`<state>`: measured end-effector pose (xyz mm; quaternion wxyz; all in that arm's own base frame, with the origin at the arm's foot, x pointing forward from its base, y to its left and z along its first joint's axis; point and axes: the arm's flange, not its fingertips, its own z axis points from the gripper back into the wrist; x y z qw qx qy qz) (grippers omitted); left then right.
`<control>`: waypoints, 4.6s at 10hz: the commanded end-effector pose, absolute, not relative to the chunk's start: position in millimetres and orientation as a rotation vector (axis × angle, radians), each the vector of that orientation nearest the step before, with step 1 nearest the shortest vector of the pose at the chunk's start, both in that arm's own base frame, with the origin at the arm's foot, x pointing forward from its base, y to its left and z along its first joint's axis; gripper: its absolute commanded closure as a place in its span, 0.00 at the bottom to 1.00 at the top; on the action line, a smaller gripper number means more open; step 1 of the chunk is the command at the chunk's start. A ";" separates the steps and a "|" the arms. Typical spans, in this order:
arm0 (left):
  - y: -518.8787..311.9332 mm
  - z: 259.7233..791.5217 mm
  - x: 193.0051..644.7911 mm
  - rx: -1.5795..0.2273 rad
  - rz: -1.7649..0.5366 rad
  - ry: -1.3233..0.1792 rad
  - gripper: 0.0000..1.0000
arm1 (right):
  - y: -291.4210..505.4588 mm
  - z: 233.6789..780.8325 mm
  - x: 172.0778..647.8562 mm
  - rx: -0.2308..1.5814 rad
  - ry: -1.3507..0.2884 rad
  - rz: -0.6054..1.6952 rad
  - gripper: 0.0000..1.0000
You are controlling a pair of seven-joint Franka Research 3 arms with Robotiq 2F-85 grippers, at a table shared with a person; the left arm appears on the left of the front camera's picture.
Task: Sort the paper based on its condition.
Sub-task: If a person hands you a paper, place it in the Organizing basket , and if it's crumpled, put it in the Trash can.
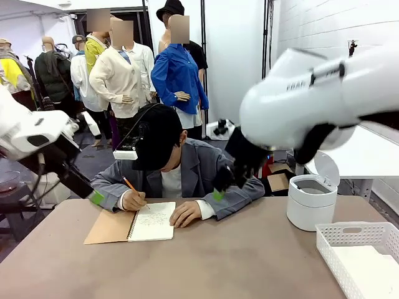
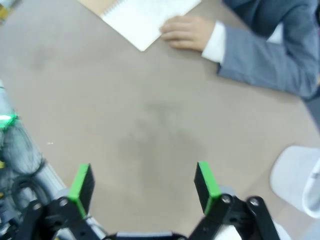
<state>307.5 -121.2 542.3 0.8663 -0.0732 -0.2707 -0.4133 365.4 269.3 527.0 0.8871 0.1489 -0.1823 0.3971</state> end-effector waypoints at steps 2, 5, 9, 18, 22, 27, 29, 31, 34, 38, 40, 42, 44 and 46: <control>-106.5 586.3 302.2 -0.042 -0.882 -0.646 0.00 | 255.9 575.9 371.7 0.395 -0.450 0.874 0.00; -93.3 627.4 293.1 -0.005 -0.833 -0.790 0.00 | 250.5 619.3 361.0 0.362 -0.558 0.890 0.00; -93.0 636.0 290.7 -0.032 -0.843 -0.789 0.00 | 250.6 629.2 359.6 0.357 -0.564 0.872 0.00; -70.3 649.2 317.4 -0.200 -0.760 -0.830 0.00 | 248.1 634.4 377.6 0.224 -0.694 0.935 0.00; -57.6 649.8 322.3 -0.148 -0.728 -0.810 0.00 | 233.4 636.3 388.3 0.222 -0.724 0.910 0.00; -56.9 650.3 321.1 -0.111 -0.700 -0.799 0.00 | 230.3 638.3 388.9 0.204 -0.726 0.902 0.00; -55.5 653.2 318.9 -0.099 -0.684 -0.799 0.00 | 228.7 640.5 387.8 0.204 -0.717 0.891 0.00; -54.6 656.7 317.1 -0.089 -0.682 -0.804 0.00 | 226.1 643.2 386.3 0.214 -0.699 0.877 0.00; -53.5 656.5 317.7 -0.084 -0.684 -0.801 0.00 | 223.8 649.0 376.8 0.227 -0.693 0.865 0.00; -52.0 656.6 318.6 -0.075 -0.687 -0.797 0.00 | 217.9 659.7 365.7 0.250 -0.688 0.833 0.00; -50.7 656.6 319.3 -0.075 -0.690 -0.794 0.00 | 216.0 662.7 360.0 0.249 -0.692 0.827 0.00; -50.2 656.6 318.6 -0.086 -0.695 -0.797 0.00 | 214.4 667.1 355.0 0.246 -0.712 0.821 0.00; -49.2 655.0 319.0 -0.105 -0.708 -0.792 0.00 | 213.9 667.3 356.5 0.245 -0.719 0.818 0.00; -53.3 652.5 318.6 -0.100 -0.704 -0.809 0.00 | 215.8 670.8 357.8 0.246 -0.722 0.836 0.00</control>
